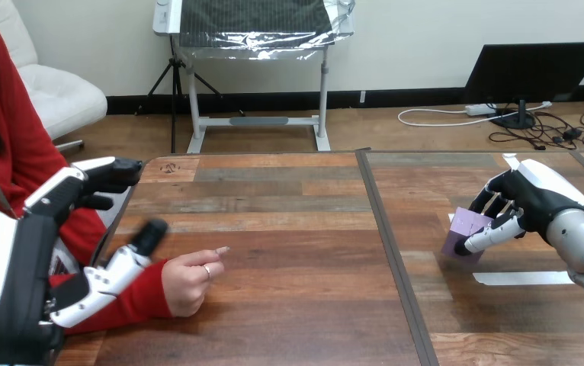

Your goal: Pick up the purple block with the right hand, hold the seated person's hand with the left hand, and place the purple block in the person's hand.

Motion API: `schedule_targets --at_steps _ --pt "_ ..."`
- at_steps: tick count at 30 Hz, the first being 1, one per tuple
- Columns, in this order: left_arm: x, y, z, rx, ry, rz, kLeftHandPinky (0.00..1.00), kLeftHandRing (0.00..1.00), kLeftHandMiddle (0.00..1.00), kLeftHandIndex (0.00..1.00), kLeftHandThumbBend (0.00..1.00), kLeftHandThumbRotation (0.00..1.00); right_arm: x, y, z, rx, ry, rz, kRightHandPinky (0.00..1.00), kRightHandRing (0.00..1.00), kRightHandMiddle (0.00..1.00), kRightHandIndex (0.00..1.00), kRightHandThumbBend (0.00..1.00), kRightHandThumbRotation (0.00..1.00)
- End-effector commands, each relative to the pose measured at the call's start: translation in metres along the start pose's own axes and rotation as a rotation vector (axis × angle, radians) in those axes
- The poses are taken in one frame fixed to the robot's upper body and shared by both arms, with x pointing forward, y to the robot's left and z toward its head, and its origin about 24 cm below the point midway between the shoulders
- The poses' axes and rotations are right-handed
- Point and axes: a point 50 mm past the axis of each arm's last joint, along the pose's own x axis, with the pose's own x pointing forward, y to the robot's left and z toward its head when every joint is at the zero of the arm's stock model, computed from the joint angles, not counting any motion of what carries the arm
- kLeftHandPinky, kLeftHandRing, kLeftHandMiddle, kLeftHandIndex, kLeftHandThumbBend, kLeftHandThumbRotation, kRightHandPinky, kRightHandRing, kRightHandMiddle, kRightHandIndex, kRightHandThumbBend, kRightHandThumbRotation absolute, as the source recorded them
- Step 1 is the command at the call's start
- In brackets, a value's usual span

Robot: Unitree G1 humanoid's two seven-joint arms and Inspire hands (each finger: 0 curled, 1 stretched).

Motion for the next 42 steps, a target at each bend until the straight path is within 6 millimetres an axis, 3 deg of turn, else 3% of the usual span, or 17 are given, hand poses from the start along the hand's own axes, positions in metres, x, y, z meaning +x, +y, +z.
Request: schedule_targets --at_steps 1,11,20,42 --pt "0.012 0.008 0.007 0.127 -0.024 -0.053 0.68 0.77 0.77 0.74 0.9 0.47 0.002 -0.027 0.017 0.018 -0.08 -0.11 0.42 0.47 0.5 0.5 0.81 0.0" --pt "0.021 0.009 -0.001 0.339 -0.002 -0.189 0.63 0.75 0.77 0.75 0.99 0.42 0.002 -0.028 0.02 0.007 -0.105 -0.122 0.41 0.46 0.5 0.5 0.82 0.0" --pt "0.031 0.006 -0.009 0.451 0.016 -0.291 0.62 0.73 0.76 0.75 1.0 0.34 0.002 -0.03 0.022 -0.006 -0.123 -0.135 0.39 0.44 0.48 0.49 0.83 0.0" --pt "0.054 -0.003 -0.018 0.551 0.063 -0.474 0.69 0.76 0.77 0.76 1.0 0.24 0.001 -0.037 0.03 0.042 -0.188 -0.157 0.33 0.39 0.45 0.47 0.84 0.0"
